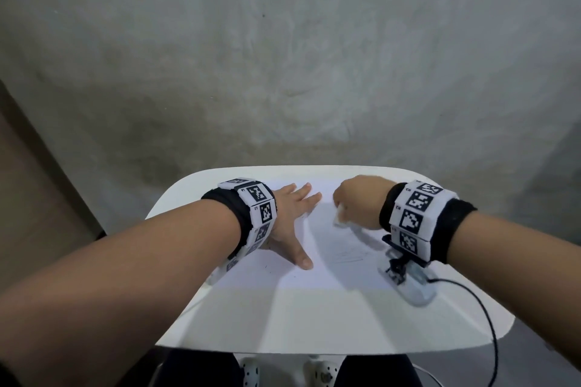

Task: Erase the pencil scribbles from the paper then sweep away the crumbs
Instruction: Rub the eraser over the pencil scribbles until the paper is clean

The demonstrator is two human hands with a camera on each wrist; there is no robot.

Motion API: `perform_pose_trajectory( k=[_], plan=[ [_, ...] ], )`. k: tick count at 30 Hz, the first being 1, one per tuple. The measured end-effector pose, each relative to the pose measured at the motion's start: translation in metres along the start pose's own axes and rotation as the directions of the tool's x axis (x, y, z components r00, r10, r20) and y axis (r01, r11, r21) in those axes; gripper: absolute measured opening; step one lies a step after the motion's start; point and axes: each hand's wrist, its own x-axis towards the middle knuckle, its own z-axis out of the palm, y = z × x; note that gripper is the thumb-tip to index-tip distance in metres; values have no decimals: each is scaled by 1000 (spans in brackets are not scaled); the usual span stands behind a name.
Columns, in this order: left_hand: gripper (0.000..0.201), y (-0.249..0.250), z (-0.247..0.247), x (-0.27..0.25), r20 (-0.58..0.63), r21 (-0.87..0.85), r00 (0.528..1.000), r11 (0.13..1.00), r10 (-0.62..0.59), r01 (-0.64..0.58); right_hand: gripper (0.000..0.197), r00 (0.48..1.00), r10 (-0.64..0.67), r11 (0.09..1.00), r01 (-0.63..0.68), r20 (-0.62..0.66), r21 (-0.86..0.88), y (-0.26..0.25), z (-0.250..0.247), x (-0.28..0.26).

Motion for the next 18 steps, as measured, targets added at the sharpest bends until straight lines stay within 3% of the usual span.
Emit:
perform_pose_trajectory(
  k=[5, 7, 9, 13, 16, 18],
  plan=[
    [130, 1, 0, -1, 5, 5, 1000, 1000, -3, 3, 11, 996, -73, 997, 74, 55, -22, -14, 8, -9],
    [130, -1, 1, -1, 6, -2, 1000, 1000, 1, -1, 14, 1000, -11, 999, 10, 22, 50, -3, 4, -5],
    [129, 0, 1, -1, 3, -8, 1000, 1000, -9, 9, 17, 999, 29, 999, -29, -13, 17, 2, 2, -3],
    [128, 6, 1, -3, -5, 29, 1000, 999, -22, 22, 13, 992, -104, 994, 105, 73, -6, -23, 13, -15],
    [128, 2, -1, -4, 5, -2, 1000, 1000, -11, 11, 21, 1000, -3, 1000, 3, 6, 31, -3, 1, -12],
    [129, 2, 0, -3, 4, 1, 1000, 1000, -13, 13, 17, 1000, -29, 998, 29, -8, -48, -8, 4, -17]
  ],
)
